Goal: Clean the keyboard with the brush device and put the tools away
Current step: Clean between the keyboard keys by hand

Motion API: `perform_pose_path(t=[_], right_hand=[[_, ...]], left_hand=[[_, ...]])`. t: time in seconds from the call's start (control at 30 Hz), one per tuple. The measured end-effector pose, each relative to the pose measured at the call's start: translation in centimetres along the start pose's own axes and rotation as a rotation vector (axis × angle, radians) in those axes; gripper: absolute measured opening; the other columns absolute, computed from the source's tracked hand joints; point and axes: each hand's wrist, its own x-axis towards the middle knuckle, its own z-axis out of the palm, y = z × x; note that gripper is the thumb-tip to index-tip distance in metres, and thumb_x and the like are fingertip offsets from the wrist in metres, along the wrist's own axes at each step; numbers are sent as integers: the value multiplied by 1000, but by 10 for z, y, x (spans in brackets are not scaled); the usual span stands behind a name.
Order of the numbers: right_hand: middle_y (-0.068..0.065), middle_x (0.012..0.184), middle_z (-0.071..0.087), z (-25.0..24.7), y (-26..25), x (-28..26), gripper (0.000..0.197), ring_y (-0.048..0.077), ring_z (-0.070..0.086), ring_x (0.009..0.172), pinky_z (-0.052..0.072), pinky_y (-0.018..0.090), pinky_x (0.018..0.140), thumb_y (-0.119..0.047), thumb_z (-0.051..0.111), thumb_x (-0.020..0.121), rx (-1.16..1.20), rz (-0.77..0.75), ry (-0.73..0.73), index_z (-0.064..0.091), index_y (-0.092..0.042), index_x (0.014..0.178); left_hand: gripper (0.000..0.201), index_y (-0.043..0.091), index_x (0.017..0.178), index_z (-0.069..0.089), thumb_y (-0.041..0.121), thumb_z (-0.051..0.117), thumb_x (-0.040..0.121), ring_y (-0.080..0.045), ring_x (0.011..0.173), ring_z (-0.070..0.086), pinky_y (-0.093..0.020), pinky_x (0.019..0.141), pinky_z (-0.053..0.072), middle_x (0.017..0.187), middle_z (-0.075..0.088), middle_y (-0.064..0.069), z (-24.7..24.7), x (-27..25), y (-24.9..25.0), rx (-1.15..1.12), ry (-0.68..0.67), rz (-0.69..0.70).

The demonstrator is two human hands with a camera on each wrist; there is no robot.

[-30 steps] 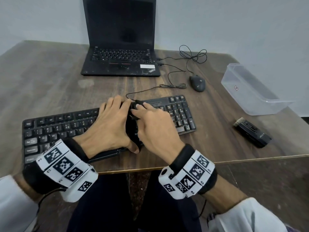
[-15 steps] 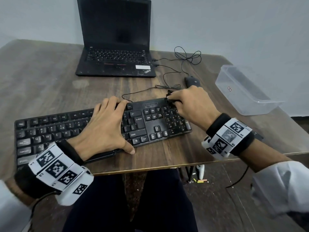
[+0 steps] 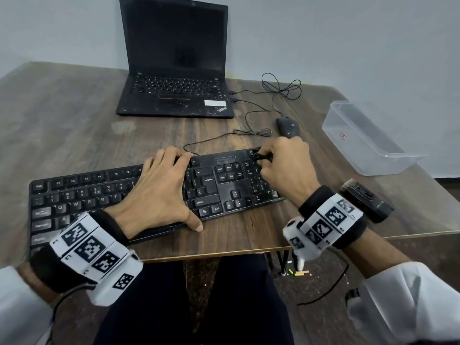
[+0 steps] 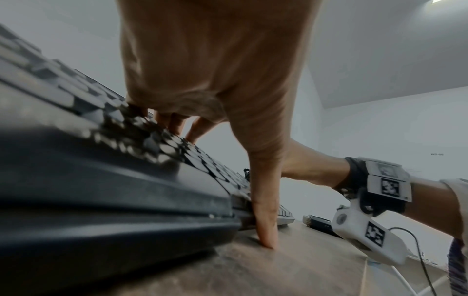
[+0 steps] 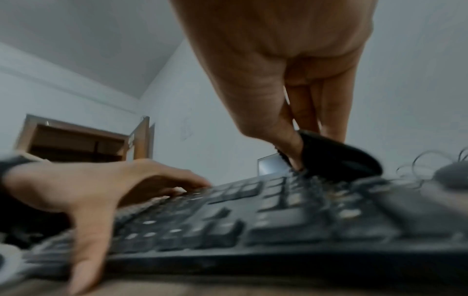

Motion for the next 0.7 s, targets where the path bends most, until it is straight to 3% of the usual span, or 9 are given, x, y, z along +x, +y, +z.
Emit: perform_pose_path(t=[0.17,0.27,0.37,0.43,0.5,0.6,0.7], right_hand=[[3,86,77,-1,-12,-22,16,31,72,87,55,33,78,-13,68,85,-24,-19,-69,81,-21,92],[1,86,75,-12,-13,-40,15,25,71,82,61,34,81,-13,67,89,-43,-45,-127,79,-20,94],[-6,79,71,-36,-2,-30,8,15,68,76,50,21,77,-19,76,87,-32,13,-173,82,-21,92],[-6,73,69,-47,11,-9,4,17,67,74,43,22,73,-20,79,86,42,63,-48,82,-21,87],[-6,73,66,-47,17,9,4,17,64,75,45,25,74,-22,80,87,94,76,50,83,-22,90],[-7,77,68,-32,21,18,6,15,65,80,57,33,85,-23,82,86,97,47,-5,83,-20,91],[-13,74,66,-28,26,7,7,12,65,80,57,33,85,-22,83,86,115,59,-6,84,-20,93]], left_hand=[[151,17,152,31,82,83,26,-12,114,29,-31,102,31,132,34,5,-1,1,-2,-14,-10,7],[149,19,152,32,81,84,26,-12,118,31,-29,102,32,134,34,8,-1,1,-3,-19,-28,43],[151,18,152,31,83,81,25,-12,118,32,-29,103,33,135,34,7,-2,1,-1,36,-22,82],[152,15,152,31,84,80,26,-14,119,33,-31,104,33,135,35,4,-2,0,1,71,-11,95],[154,13,153,29,84,80,27,-15,121,33,-32,107,33,137,35,3,-3,-1,1,82,-9,95],[155,13,154,28,85,79,27,-17,124,33,-34,109,32,139,34,3,-3,-2,1,80,-10,89],[154,14,154,31,85,79,27,-16,123,34,-34,108,33,138,35,3,-3,-1,-1,65,-16,84]])
